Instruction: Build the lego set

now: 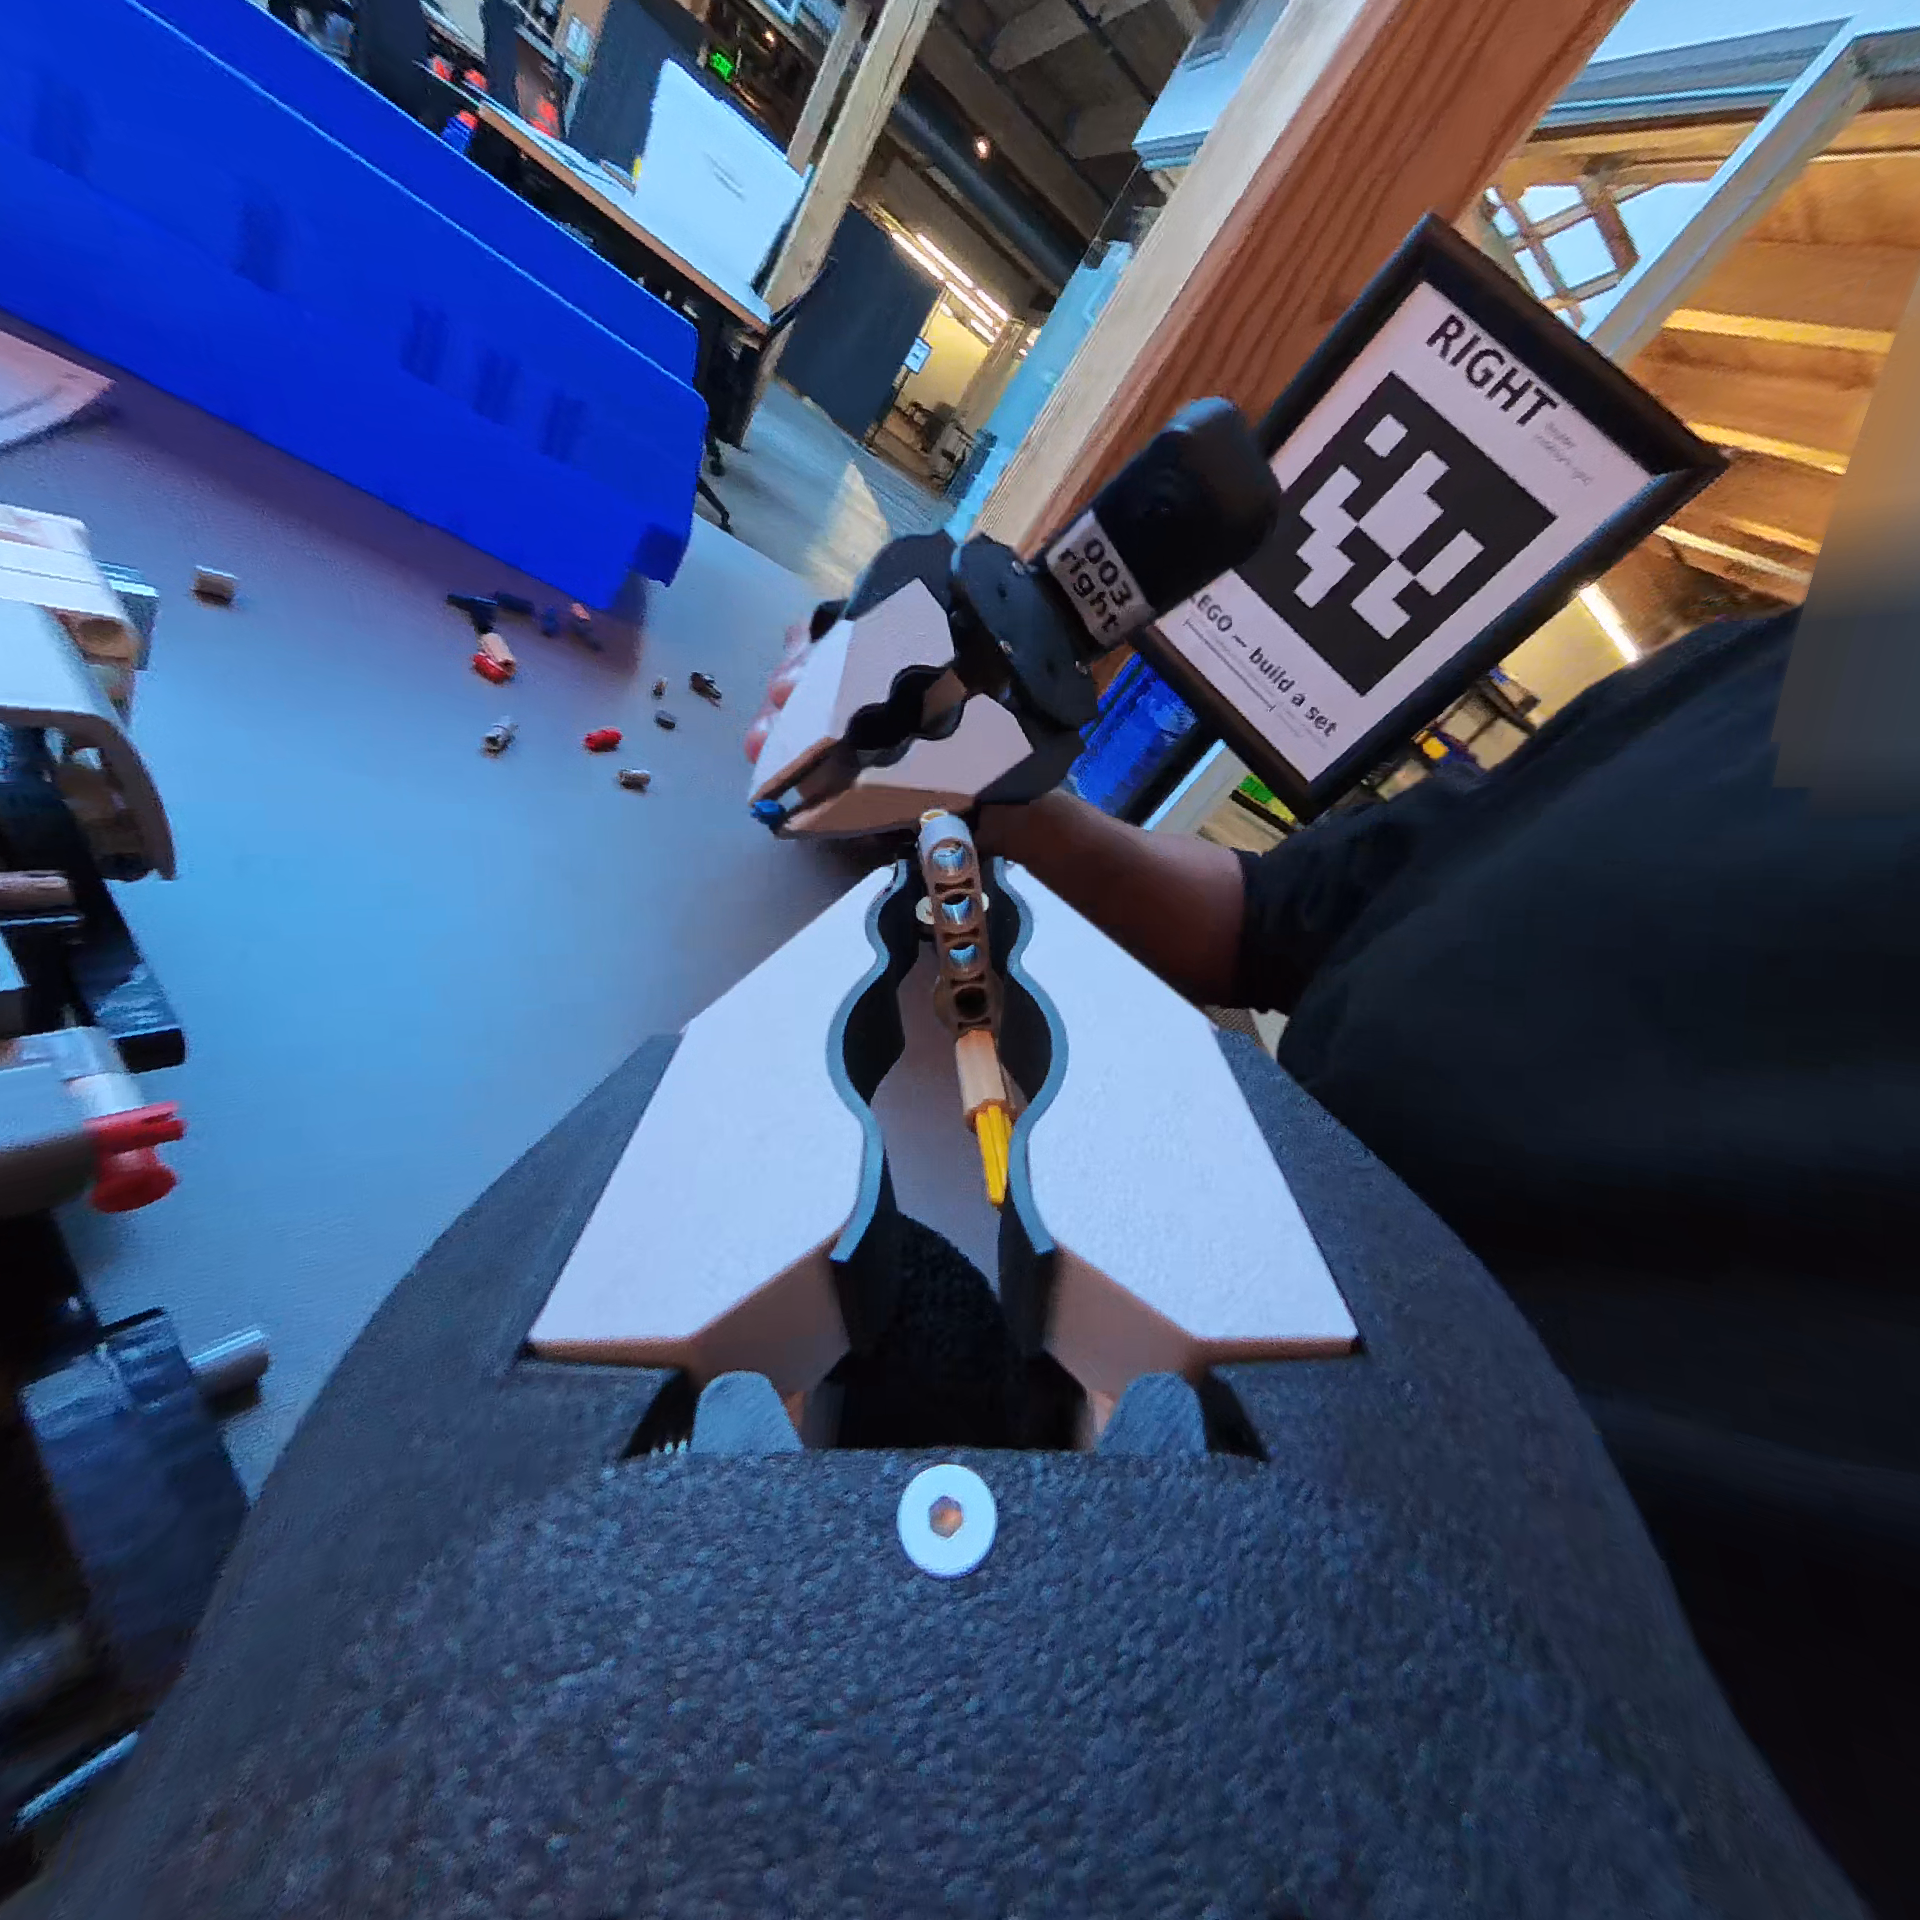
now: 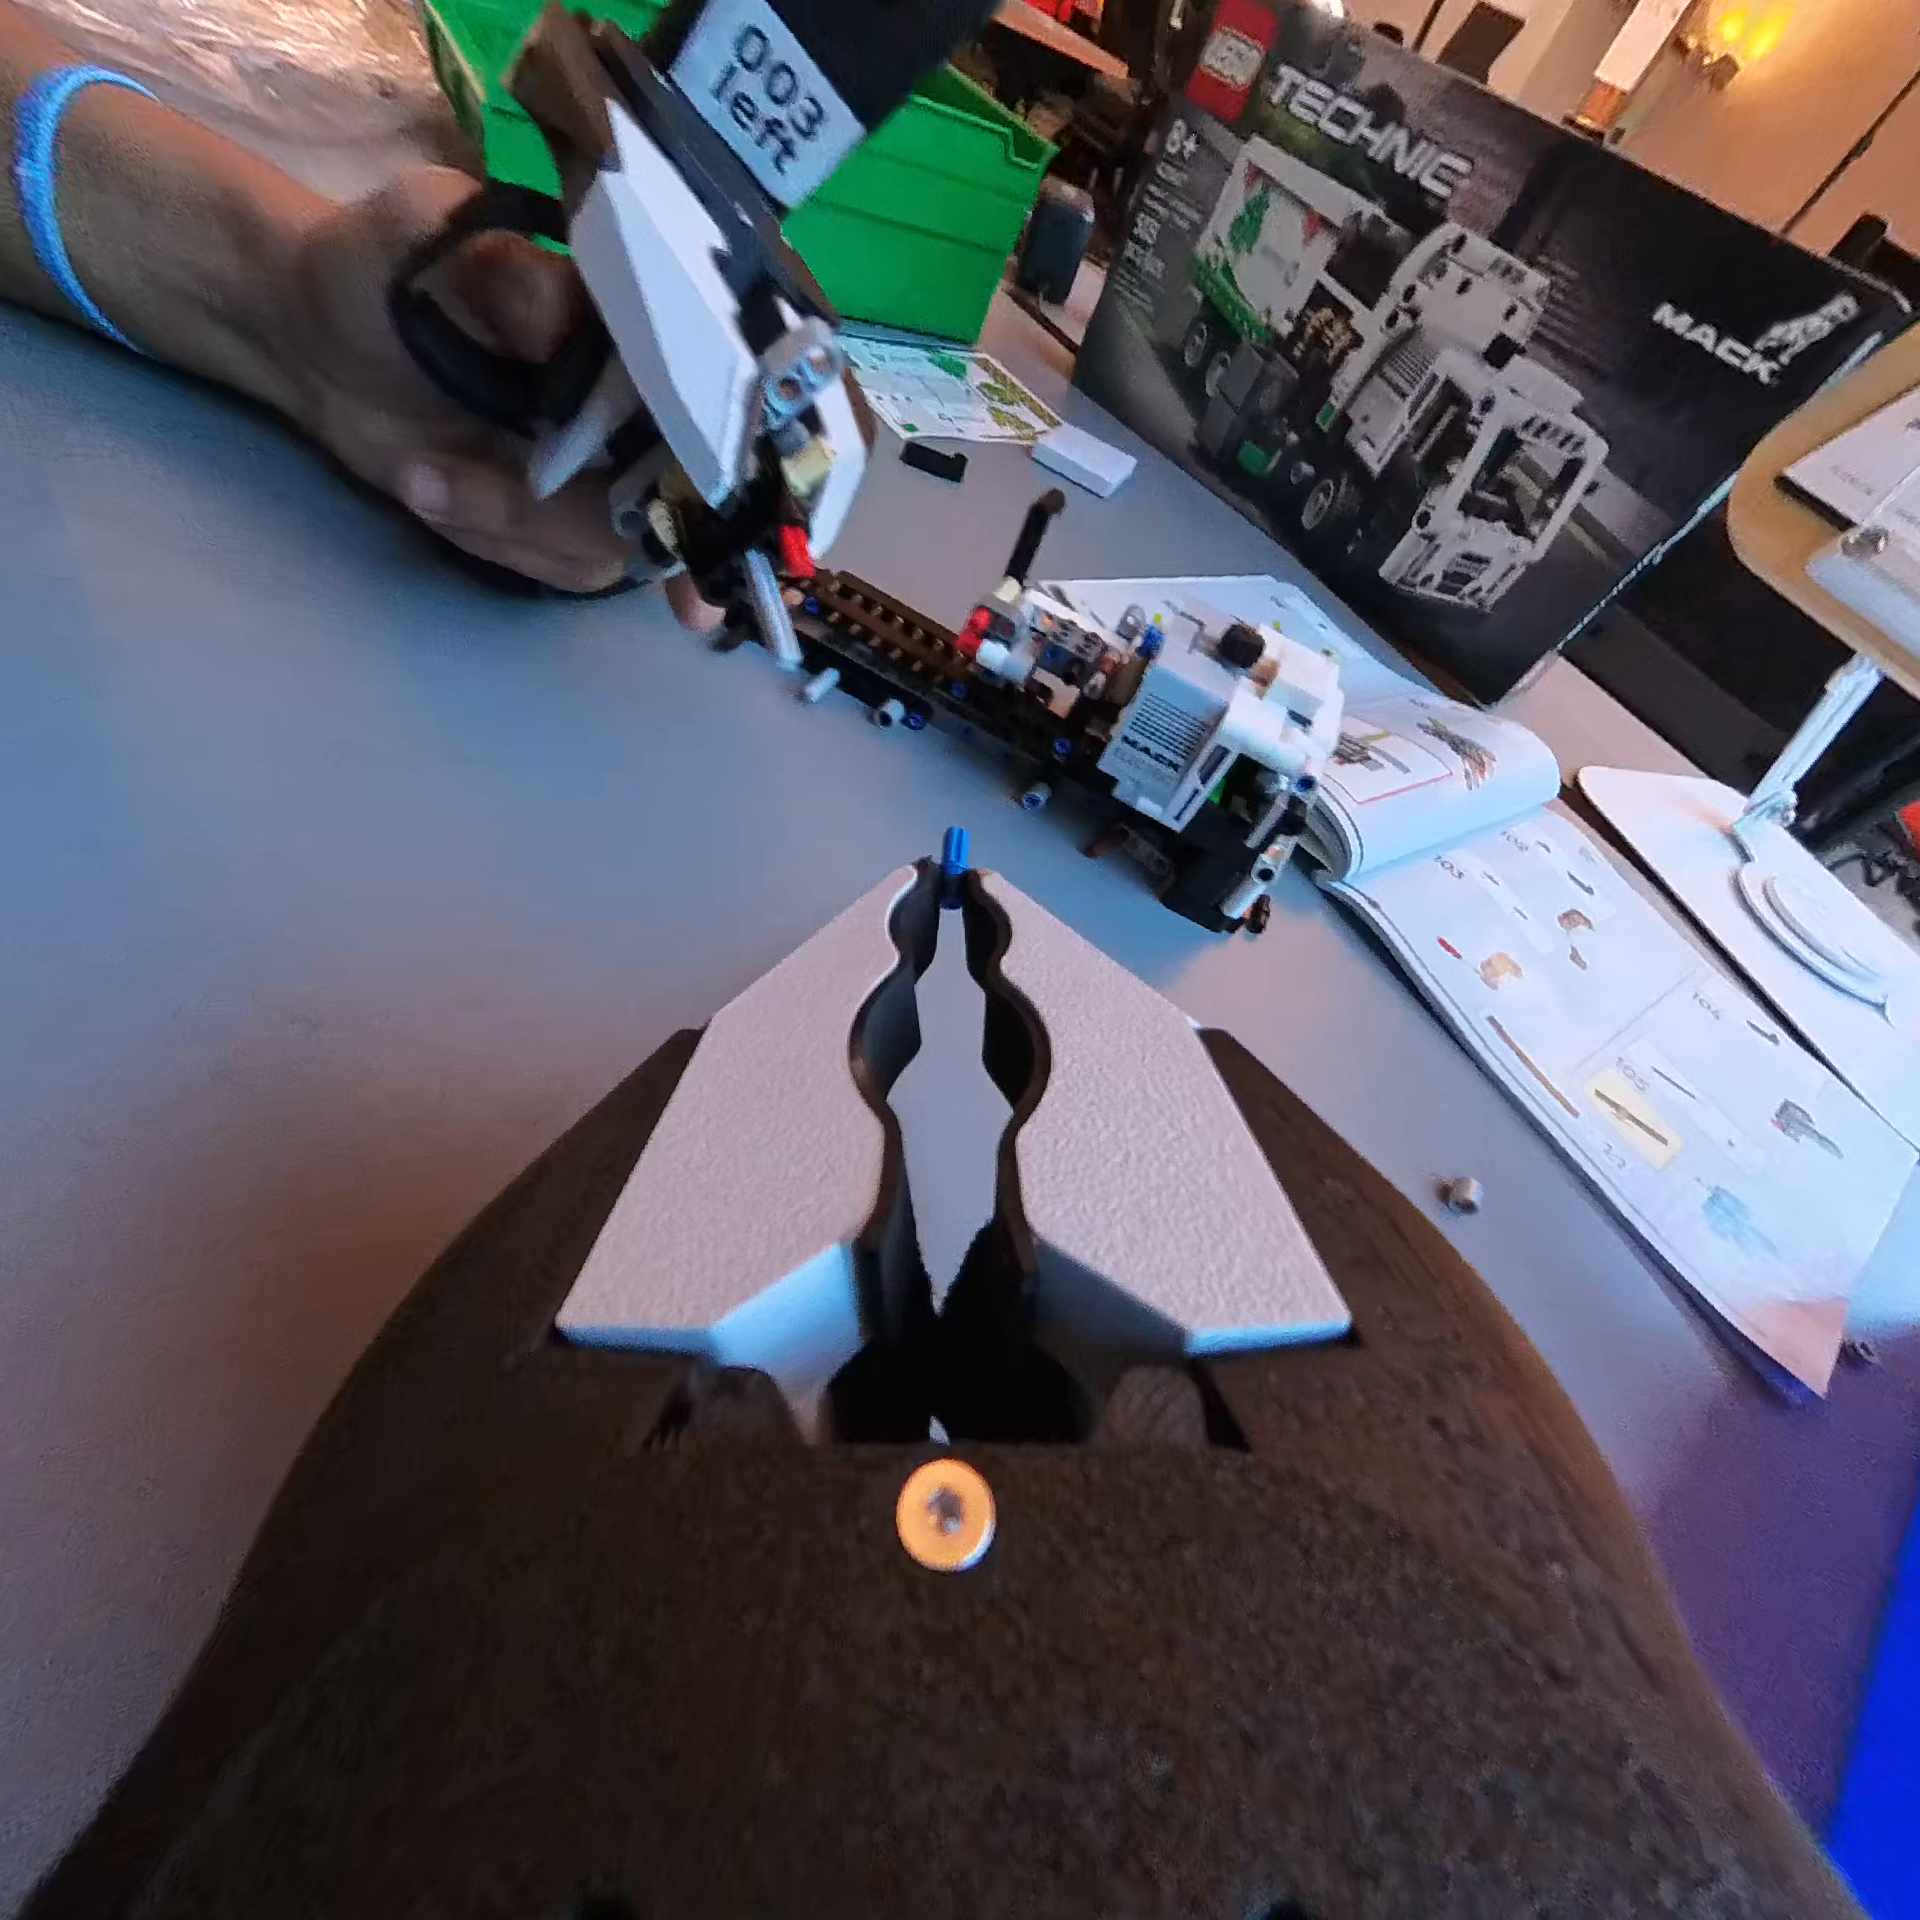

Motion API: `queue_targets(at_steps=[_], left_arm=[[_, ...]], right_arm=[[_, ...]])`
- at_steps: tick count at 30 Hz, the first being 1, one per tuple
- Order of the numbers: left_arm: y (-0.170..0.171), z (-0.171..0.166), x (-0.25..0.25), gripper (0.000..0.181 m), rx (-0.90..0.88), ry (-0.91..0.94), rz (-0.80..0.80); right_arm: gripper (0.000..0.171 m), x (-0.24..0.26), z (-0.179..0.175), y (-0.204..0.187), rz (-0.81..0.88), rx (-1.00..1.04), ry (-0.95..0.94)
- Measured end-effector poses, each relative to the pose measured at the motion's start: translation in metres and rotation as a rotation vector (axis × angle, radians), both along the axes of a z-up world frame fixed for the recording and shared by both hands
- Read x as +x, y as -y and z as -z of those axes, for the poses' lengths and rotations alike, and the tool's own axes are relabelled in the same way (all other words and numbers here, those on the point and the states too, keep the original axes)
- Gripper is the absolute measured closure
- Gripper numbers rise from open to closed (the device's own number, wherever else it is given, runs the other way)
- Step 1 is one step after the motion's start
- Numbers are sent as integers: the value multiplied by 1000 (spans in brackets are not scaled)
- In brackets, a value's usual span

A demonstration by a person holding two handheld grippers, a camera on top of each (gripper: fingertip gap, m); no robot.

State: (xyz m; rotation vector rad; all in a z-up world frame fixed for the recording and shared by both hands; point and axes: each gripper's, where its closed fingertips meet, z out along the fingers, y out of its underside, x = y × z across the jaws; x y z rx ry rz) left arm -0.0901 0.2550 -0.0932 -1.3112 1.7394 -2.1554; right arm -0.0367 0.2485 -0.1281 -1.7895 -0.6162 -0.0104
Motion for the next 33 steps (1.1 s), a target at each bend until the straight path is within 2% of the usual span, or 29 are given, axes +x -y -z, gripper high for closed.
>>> queue_targets(at_steps=[5,9,17,24,33], left_arm=[[0,-3,-1,172,-79,-22,22],[1,-4,-2,173,-117,-42,45],[17,-1,-6,172,-65,-28,92],[26,-8,-12,172,0,69,107],[33,-7,-18,172,61,103,147]], right_arm=[[168,-26,1,16,-33,7,20],[168,-50,-8,29,-84,13,-83],[168,-56,-14,24,-118,-30,-277],[168,-74,-23,28,-260,-124,-525],[168,-75,-22,31,-309,-181,-596]])
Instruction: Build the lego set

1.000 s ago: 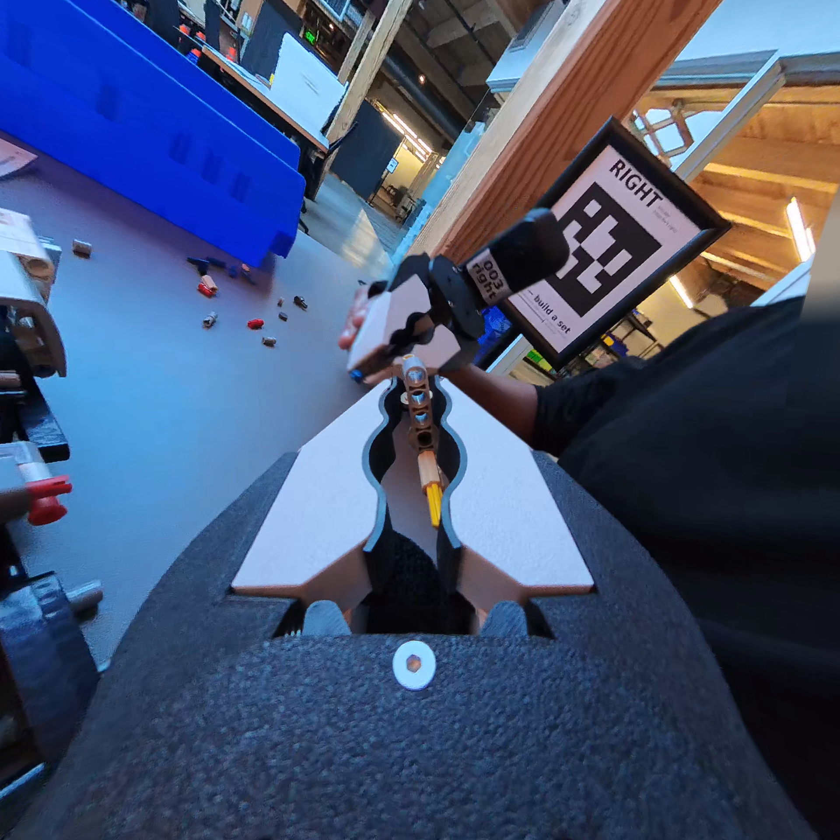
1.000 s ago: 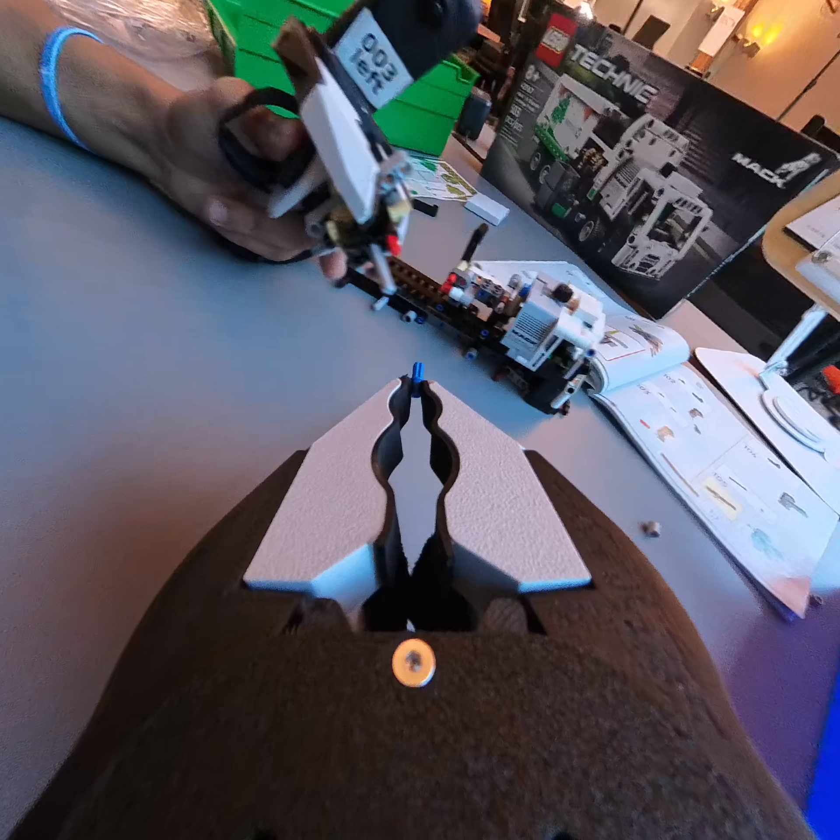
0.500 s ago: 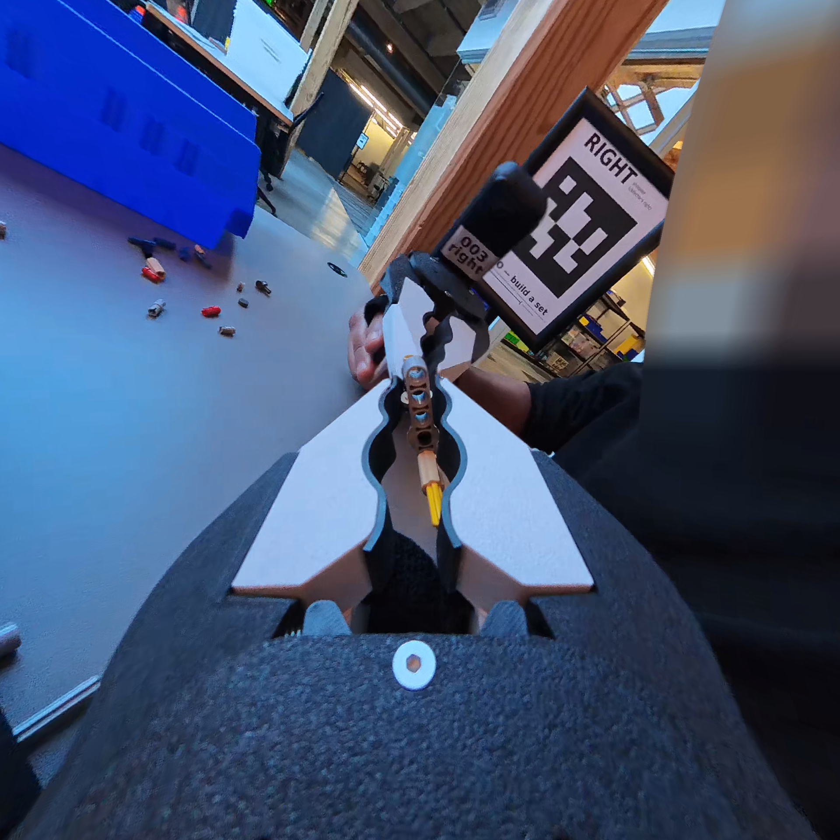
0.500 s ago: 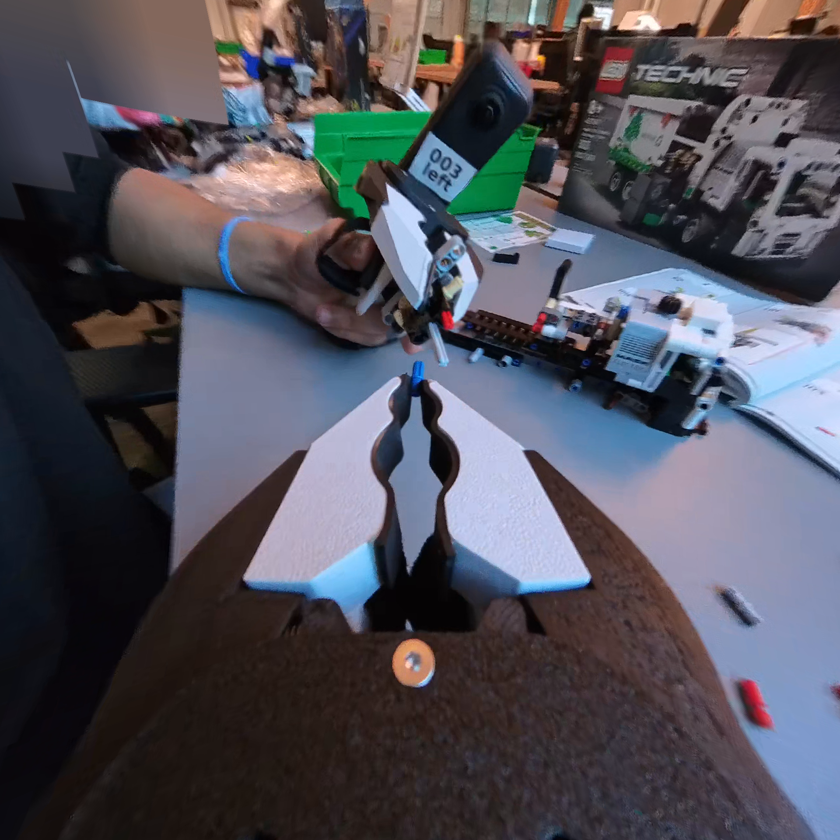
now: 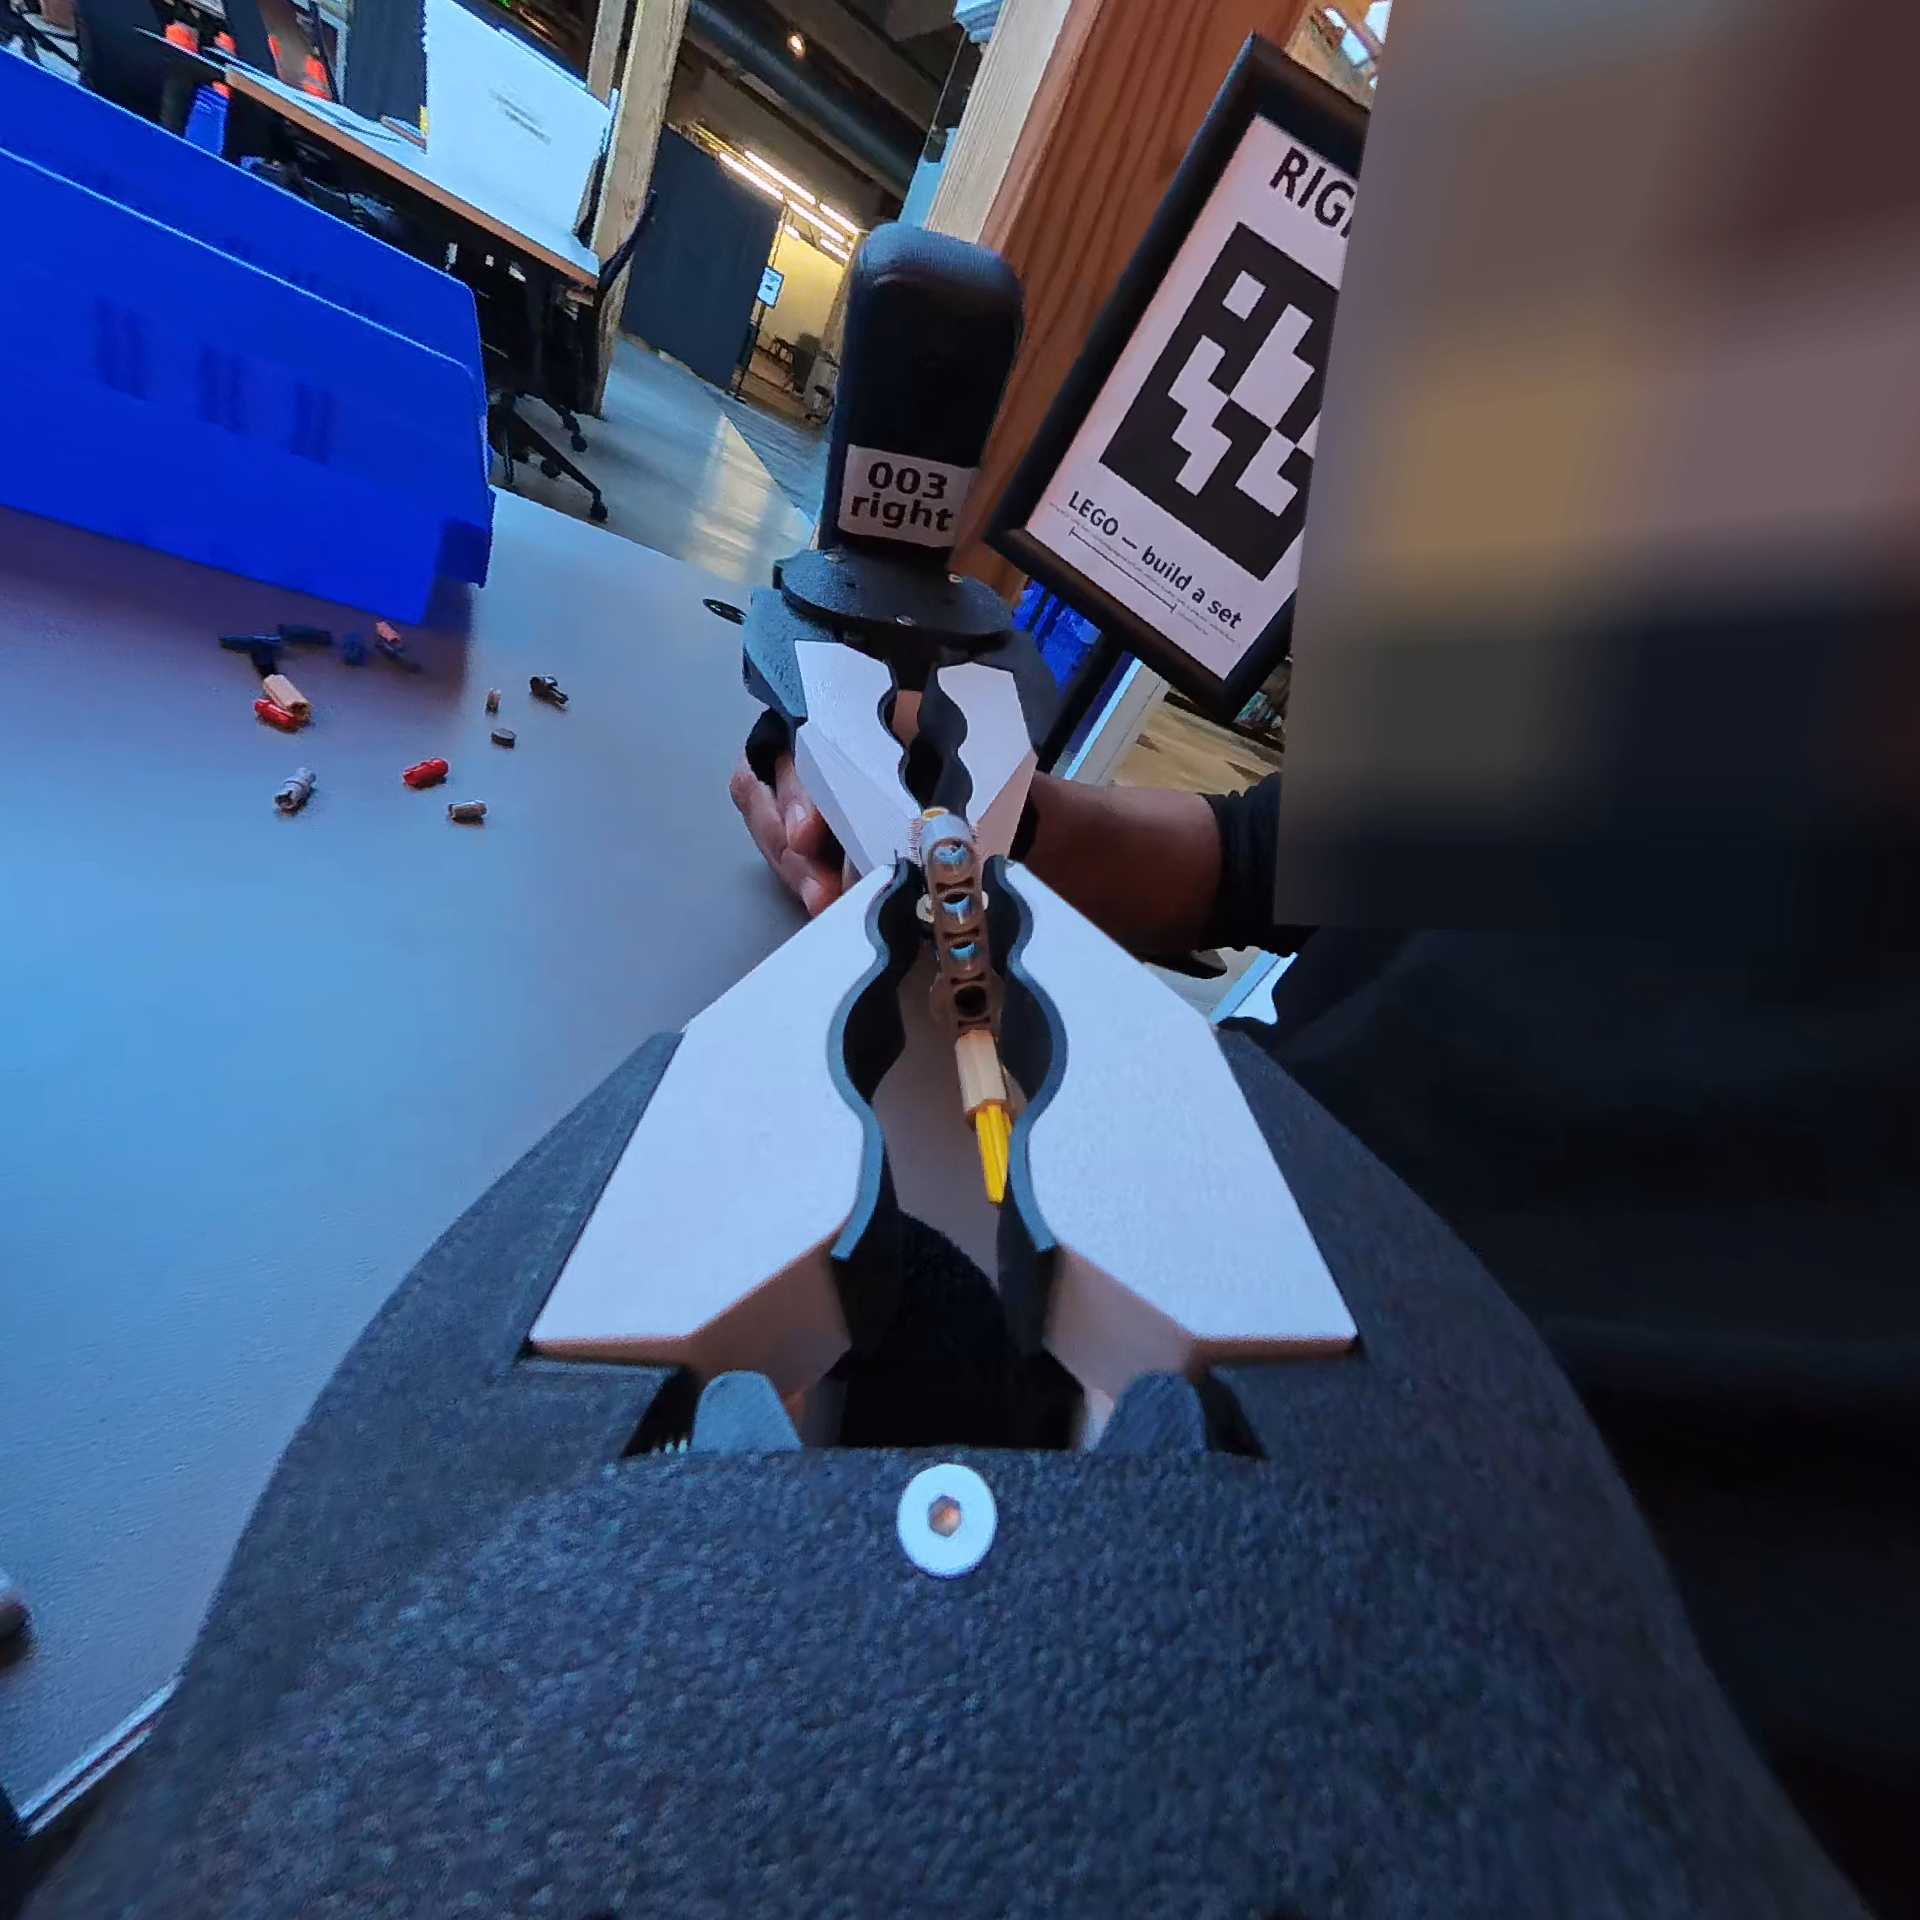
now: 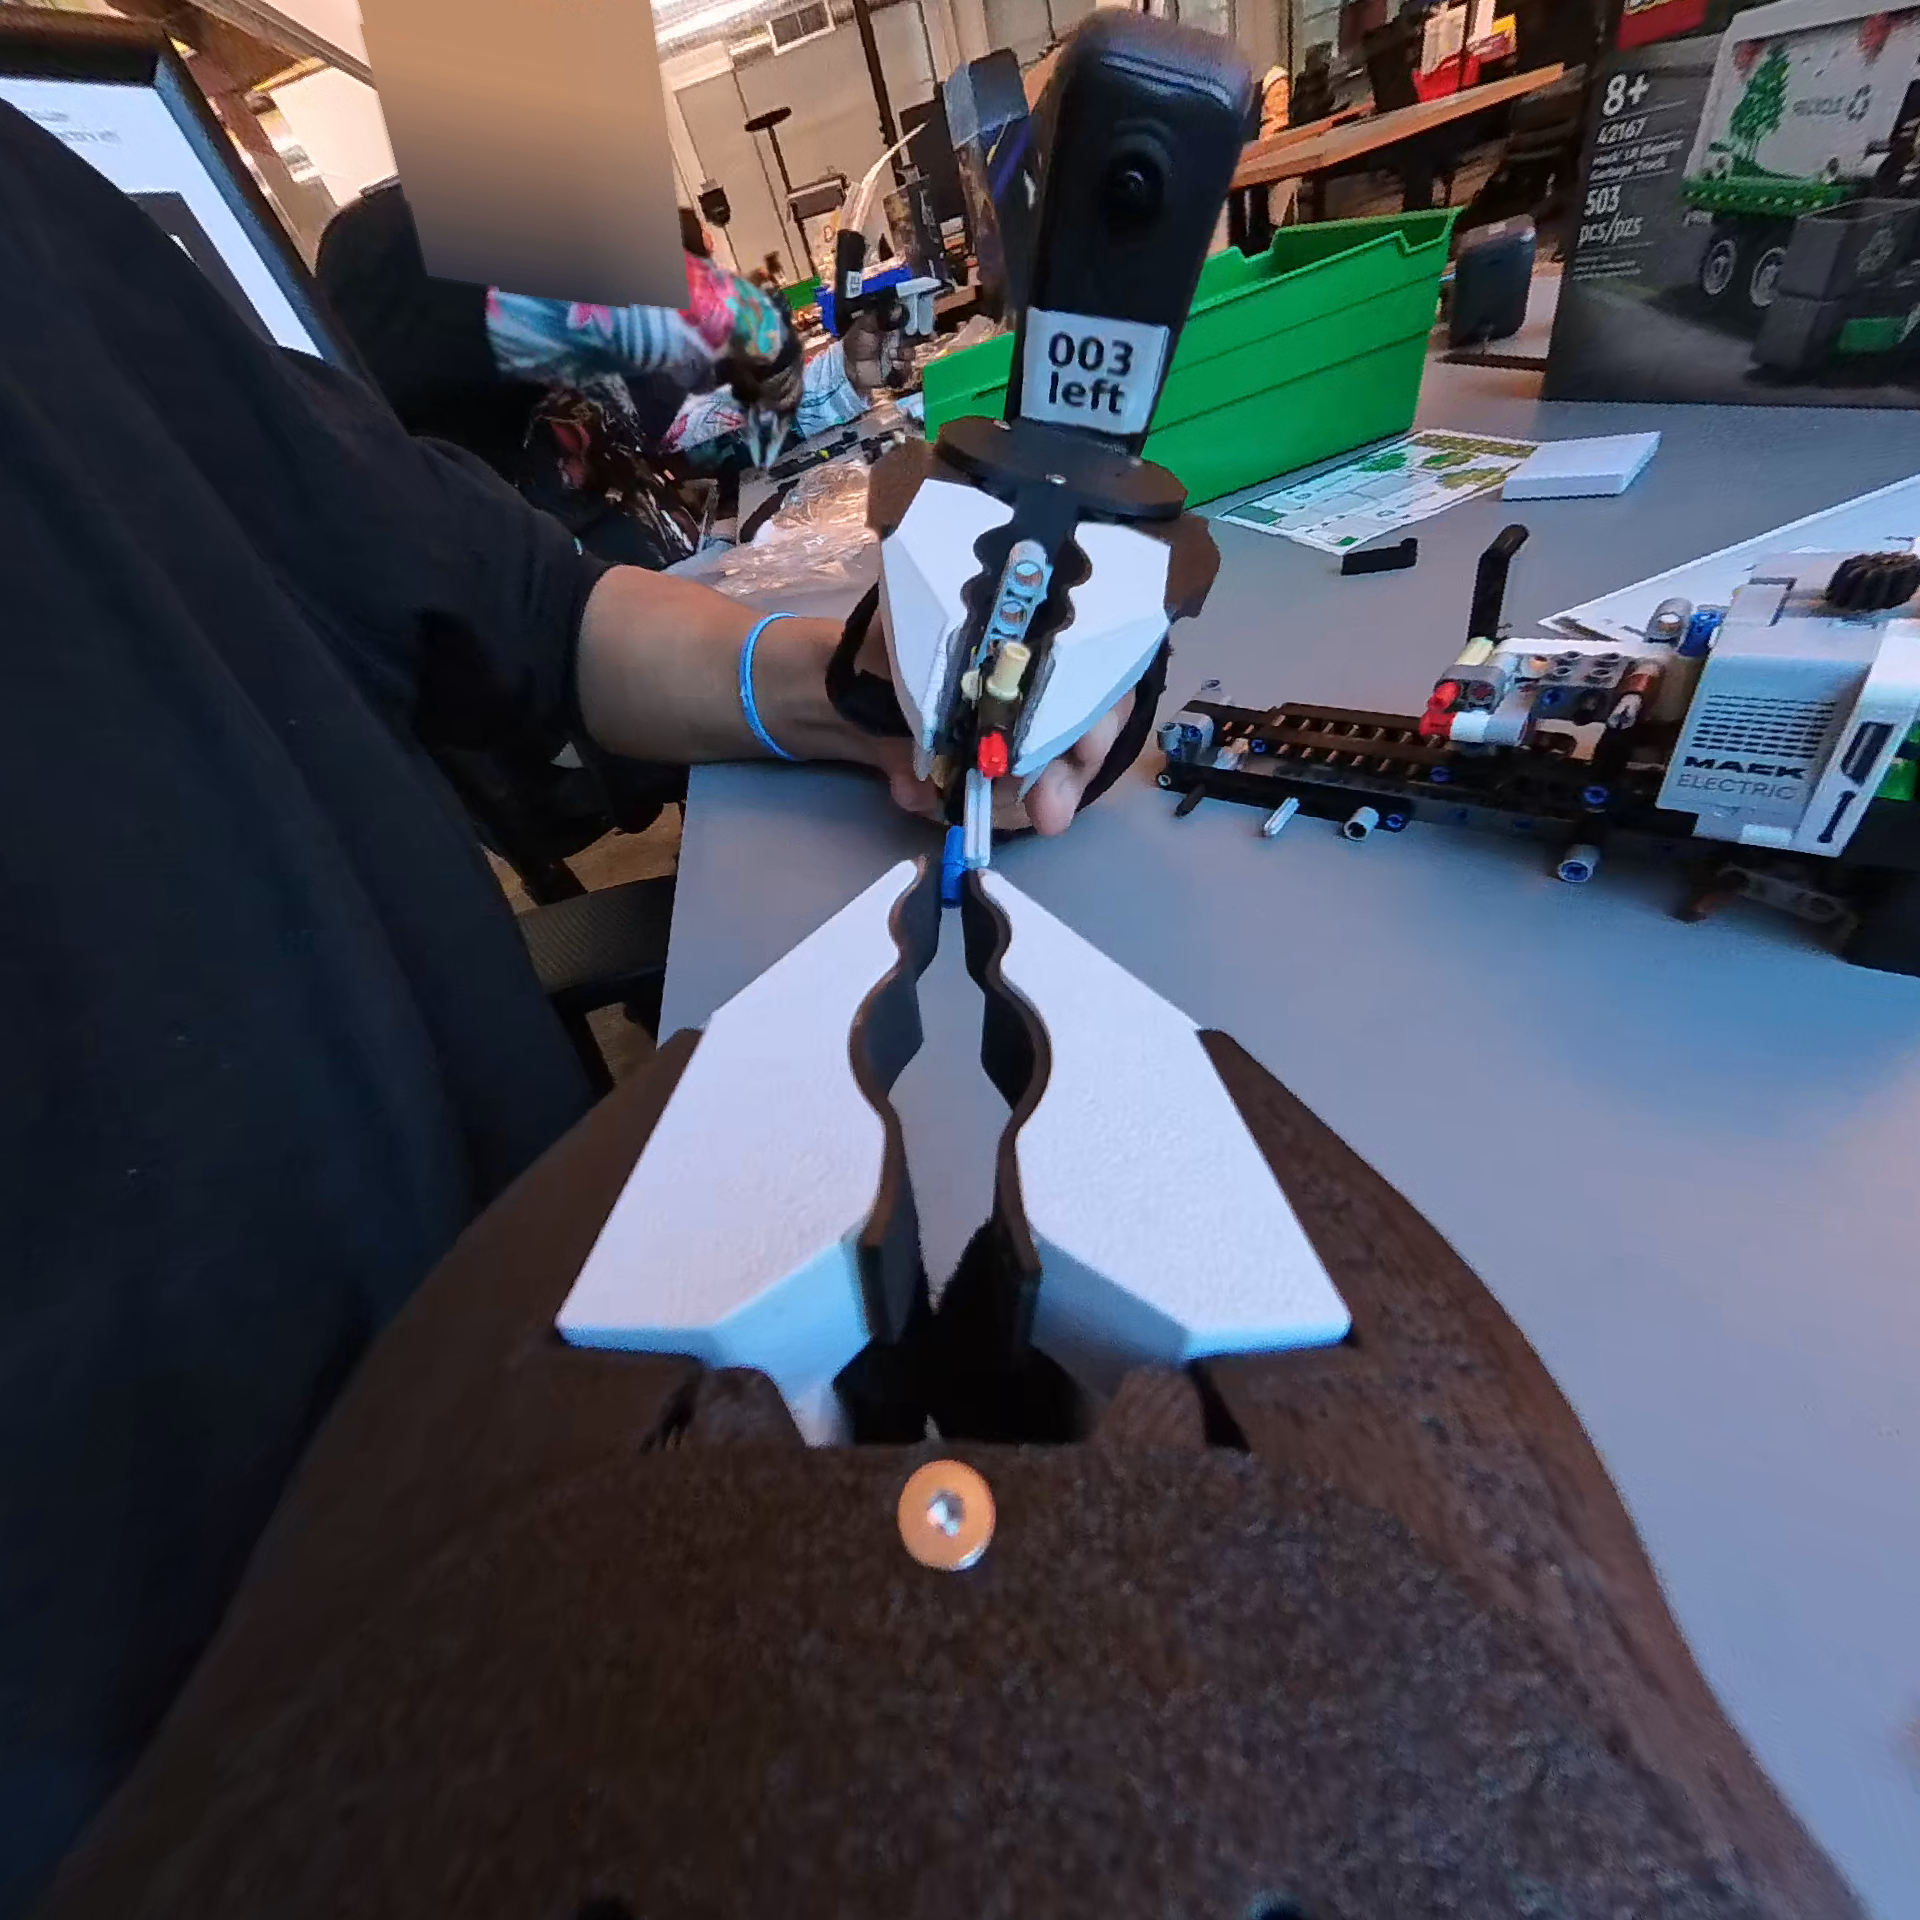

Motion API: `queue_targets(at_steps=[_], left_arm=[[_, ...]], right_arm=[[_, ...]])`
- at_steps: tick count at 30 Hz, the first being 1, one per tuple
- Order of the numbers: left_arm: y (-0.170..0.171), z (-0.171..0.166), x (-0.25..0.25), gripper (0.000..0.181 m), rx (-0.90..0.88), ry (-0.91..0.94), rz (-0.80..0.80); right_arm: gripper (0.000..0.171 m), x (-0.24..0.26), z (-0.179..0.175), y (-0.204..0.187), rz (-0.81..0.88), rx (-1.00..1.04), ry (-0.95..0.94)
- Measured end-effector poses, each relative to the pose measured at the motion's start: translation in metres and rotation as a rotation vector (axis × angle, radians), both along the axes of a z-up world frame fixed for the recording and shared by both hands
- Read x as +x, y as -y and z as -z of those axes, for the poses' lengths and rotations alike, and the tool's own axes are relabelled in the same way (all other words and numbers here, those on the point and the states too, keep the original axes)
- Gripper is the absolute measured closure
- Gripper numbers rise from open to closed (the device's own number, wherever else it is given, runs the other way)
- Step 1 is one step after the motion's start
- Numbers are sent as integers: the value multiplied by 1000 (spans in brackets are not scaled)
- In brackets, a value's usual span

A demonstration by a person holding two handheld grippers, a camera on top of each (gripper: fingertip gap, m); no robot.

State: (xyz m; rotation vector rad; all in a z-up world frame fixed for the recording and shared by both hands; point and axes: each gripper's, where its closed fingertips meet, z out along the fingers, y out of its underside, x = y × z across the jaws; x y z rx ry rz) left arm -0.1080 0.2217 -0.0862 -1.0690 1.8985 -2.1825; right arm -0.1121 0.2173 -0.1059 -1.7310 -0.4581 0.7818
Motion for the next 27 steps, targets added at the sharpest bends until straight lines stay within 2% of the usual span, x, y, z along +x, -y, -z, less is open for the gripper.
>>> queue_targets(at_steps=[10,14,22,25,27], left_arm=[[4,2,-6,172,53,26,37],[5,0,-7,172,78,72,33],[8,-5,-10,172,69,125,39],[4,-4,-4,172,42,83,16],[-2,-2,2,172,-9,9,-16]], right_arm=[[168,-6,2,4,-58,-45,-39],[168,-6,1,4,-75,-98,-129],[168,-9,-7,10,-117,-68,-176],[168,-2,-9,6,-34,-1,-102],[168,9,-3,2,82,84,105]])
